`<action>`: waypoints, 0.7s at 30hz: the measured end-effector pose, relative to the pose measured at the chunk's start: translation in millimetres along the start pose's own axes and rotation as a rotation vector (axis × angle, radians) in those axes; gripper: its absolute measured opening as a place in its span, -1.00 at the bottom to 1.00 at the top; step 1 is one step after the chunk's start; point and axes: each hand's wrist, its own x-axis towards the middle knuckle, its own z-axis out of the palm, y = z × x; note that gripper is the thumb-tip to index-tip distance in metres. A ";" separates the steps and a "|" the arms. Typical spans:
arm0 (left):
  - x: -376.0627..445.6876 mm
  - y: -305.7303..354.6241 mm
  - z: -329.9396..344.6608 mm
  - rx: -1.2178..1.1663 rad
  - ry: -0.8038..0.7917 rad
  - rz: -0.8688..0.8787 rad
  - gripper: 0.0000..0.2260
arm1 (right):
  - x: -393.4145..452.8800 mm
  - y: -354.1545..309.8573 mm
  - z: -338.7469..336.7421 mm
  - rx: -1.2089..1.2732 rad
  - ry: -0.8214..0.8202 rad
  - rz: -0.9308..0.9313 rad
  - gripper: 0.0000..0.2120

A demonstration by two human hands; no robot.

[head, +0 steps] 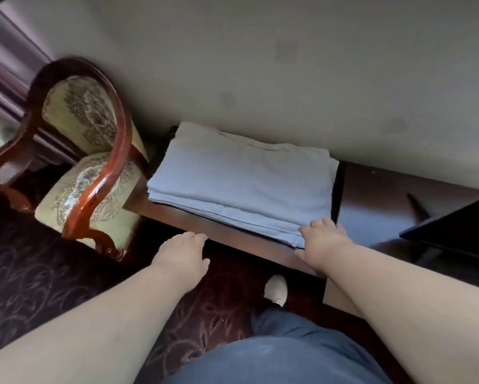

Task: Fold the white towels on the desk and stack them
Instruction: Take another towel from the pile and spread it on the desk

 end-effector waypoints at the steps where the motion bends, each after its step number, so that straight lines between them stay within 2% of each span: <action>1: 15.3 -3.0 3.3 0.021 -0.016 0.020 -0.45 | 14.3 2.6 -3.0 -0.005 -0.024 0.014 -0.44; 6: 96.9 -16.3 9.2 0.014 -0.092 0.017 -0.40 | 102.1 6.1 -32.7 0.165 -0.074 0.098 -0.44; 9: 143.5 -17.4 14.6 -0.058 -0.149 -0.035 -0.41 | 142.5 -4.3 -36.7 0.522 -0.149 0.194 -0.43; 14: 215.2 -13.2 35.2 -0.088 -0.225 -0.009 -0.45 | 180.8 -32.6 -8.7 0.989 -0.337 0.409 -0.53; 16: 248.5 -8.5 43.3 -0.299 -0.234 -0.128 -0.47 | 188.3 -44.5 7.7 1.300 -0.464 0.588 -0.53; 18: 284.3 -2.8 56.0 -0.698 -0.258 -0.387 -0.52 | 201.4 -53.0 28.2 1.614 -0.512 0.723 -0.50; 21: 331.4 -9.9 76.3 -1.405 -0.305 -0.825 -0.62 | 227.1 -61.0 54.1 2.102 -0.379 0.908 -0.46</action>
